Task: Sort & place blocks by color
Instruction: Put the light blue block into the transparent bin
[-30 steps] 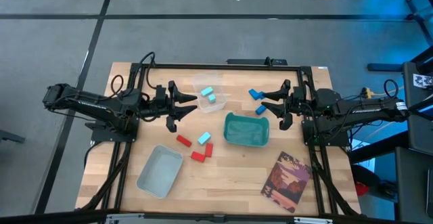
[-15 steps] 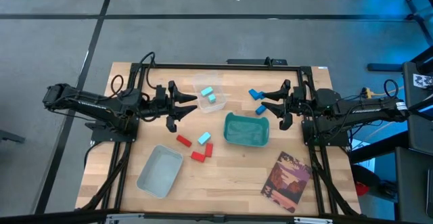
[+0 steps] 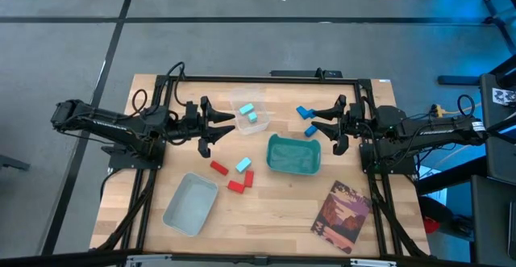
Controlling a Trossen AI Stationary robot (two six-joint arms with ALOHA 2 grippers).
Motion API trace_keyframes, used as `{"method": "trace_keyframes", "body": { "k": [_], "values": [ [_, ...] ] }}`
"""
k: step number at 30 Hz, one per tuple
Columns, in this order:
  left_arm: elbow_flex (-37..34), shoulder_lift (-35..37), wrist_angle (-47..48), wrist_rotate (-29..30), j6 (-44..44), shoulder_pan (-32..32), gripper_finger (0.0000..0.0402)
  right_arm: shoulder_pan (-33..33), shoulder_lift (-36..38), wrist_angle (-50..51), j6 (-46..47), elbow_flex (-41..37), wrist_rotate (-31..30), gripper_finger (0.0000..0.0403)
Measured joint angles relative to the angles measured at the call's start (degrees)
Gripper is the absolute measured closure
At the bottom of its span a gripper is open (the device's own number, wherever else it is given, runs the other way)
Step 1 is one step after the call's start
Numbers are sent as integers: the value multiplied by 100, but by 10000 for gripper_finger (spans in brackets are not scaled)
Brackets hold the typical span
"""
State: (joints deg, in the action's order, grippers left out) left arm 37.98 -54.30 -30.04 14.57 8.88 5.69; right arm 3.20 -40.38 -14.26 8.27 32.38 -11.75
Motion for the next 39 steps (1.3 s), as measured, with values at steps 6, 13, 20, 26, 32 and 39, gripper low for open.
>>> {"method": "trace_keyframes", "body": {
  "k": [6,13,20,26,32,39],
  "values": [
    [0,0,1,0,2,0,239,0,0,0,0,0,1,233],
    [0,0,0,-2,59,0,239,0,0,1,15,0,-2,233],
    [2,0,269,-44,275,0,239,0,1,1,17,0,-2,233],
    [2,0,260,-48,271,0,239,1,0,0,17,0,-2,233],
    [2,0,260,-48,262,0,239,0,2,0,20,0,-2,233],
    [2,0,258,-48,258,0,239,0,2,0,20,0,-2,233]
  ]
}}
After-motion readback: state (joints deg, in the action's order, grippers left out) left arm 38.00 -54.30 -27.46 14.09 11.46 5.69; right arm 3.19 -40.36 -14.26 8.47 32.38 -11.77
